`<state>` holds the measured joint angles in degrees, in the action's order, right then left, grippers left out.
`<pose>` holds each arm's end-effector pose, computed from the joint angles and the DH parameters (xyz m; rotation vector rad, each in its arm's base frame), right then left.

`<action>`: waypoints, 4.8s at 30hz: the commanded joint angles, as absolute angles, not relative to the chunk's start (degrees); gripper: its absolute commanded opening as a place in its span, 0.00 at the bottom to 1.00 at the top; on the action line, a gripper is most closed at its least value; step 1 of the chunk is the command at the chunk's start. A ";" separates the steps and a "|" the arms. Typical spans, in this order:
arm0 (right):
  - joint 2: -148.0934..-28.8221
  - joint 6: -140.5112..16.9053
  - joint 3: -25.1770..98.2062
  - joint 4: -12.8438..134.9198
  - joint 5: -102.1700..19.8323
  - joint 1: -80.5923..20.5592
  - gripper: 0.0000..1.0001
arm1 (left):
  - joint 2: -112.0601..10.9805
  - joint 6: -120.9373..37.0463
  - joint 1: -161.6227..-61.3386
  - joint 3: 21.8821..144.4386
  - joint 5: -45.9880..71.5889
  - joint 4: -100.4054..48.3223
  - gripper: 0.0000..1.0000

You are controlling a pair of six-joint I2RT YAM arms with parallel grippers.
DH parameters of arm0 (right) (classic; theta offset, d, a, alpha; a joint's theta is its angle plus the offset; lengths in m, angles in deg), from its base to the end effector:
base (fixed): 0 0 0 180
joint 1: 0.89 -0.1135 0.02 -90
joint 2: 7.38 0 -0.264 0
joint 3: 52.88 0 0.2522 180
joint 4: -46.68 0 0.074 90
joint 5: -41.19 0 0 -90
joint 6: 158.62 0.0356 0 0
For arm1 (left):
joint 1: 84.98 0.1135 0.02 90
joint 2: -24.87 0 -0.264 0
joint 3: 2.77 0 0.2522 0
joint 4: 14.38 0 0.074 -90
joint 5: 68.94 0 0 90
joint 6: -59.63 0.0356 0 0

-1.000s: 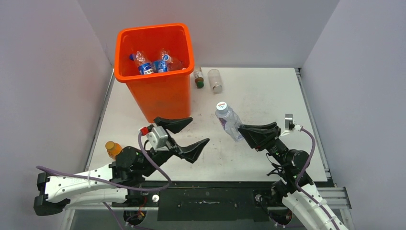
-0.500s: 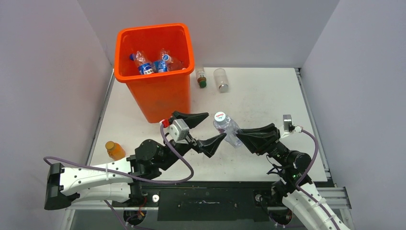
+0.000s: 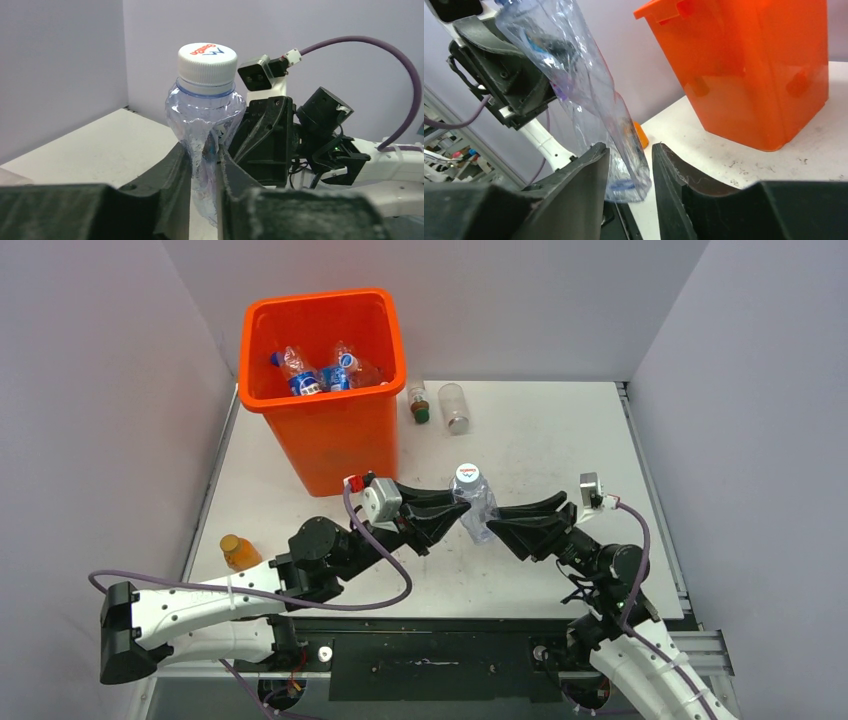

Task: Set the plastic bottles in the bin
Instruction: Pick up the plastic bottle from the corner of the board, then place the plastic bottle in the trash bin.

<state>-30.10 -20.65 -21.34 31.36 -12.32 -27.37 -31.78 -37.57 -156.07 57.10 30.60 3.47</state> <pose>0.0974 0.0722 0.2961 -0.3862 1.3268 1.4736 0.0796 -0.2142 0.3874 0.5421 1.1617 -1.0881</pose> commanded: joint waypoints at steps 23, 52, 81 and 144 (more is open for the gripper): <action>-38.43 -23.87 -10.33 31.11 2.65 -28.93 0.79 | -26.26 -50.16 -147.16 61.44 4.17 -3.72 0.00; -38.09 -39.31 -8.67 46.58 -11.93 -39.91 0.05 | -30.59 -48.43 -147.12 80.15 19.40 -27.92 0.88; -35.45 -42.04 -4.11 55.22 -18.09 -41.32 0.90 | -31.82 -42.58 -147.12 86.31 25.54 -33.61 0.00; -26.24 -31.48 -15.07 66.76 -59.24 -41.25 0.90 | -54.95 -48.21 -100.64 100.78 19.13 -15.57 0.96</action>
